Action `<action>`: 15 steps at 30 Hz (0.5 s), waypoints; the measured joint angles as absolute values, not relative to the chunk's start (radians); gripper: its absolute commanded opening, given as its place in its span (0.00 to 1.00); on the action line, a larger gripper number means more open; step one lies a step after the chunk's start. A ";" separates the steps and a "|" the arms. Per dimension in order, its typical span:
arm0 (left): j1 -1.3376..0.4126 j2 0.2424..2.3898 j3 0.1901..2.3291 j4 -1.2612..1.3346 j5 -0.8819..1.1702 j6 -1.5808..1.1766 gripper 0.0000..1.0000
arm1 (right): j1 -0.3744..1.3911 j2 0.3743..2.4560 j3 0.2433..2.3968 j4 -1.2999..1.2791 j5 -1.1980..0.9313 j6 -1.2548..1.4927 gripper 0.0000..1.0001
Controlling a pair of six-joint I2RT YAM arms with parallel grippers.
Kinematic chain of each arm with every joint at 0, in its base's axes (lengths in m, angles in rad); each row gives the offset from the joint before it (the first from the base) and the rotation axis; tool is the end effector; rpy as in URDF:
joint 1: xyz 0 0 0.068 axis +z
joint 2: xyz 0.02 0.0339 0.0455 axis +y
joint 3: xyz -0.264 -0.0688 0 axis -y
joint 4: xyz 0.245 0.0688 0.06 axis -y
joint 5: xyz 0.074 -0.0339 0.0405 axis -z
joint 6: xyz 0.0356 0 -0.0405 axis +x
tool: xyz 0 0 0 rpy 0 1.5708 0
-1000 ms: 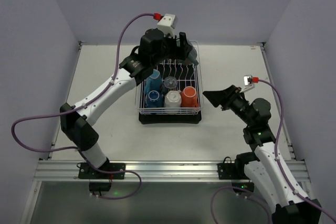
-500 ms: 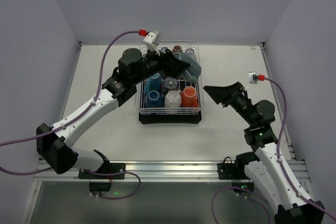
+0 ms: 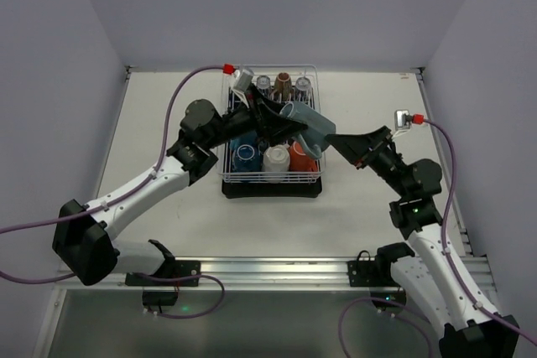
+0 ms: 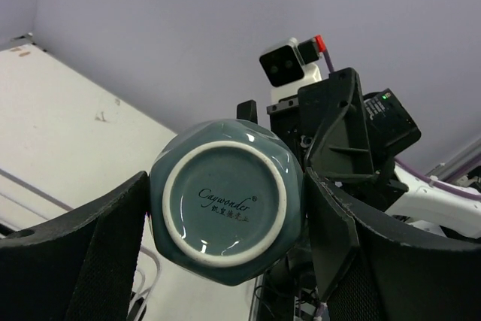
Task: Unload the cups from the dish rack
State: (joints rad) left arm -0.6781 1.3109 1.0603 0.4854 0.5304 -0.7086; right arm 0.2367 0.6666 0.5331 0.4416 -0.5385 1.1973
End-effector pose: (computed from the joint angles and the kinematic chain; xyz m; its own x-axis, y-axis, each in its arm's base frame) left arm 0.2272 -0.2061 0.3904 -0.4639 -0.3471 -0.8150 0.8197 0.1807 -0.5436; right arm 0.1541 0.0560 0.3353 -0.5222 0.6963 -0.4925 -0.5213 0.1965 0.8305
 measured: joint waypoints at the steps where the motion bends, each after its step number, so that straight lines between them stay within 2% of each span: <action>1: -0.684 1.316 1.055 0.506 0.540 -0.718 0.00 | 0.237 0.669 0.533 0.454 -0.544 1.206 0.79; 2: -0.689 1.319 1.051 0.519 0.544 -0.723 0.00 | 0.237 0.669 0.533 0.467 -0.550 1.216 0.70; 5: -0.714 1.331 1.048 0.546 0.555 -0.726 0.00 | 0.237 0.668 0.533 0.521 -0.570 1.245 0.63; 6: -0.722 1.333 1.048 0.551 0.557 -0.726 0.00 | 0.237 0.674 0.533 0.544 -0.576 1.258 0.58; 12: -0.773 1.345 1.036 0.600 0.540 -0.718 0.00 | 0.249 0.717 0.524 0.673 -0.606 1.343 0.49; 14: -0.781 1.353 1.034 0.606 0.532 -0.713 0.00 | 0.250 0.719 0.509 0.712 -0.605 1.367 0.38; 15: -0.783 1.358 1.034 0.607 0.529 -0.710 0.05 | 0.250 0.715 0.502 0.731 -0.599 1.381 0.34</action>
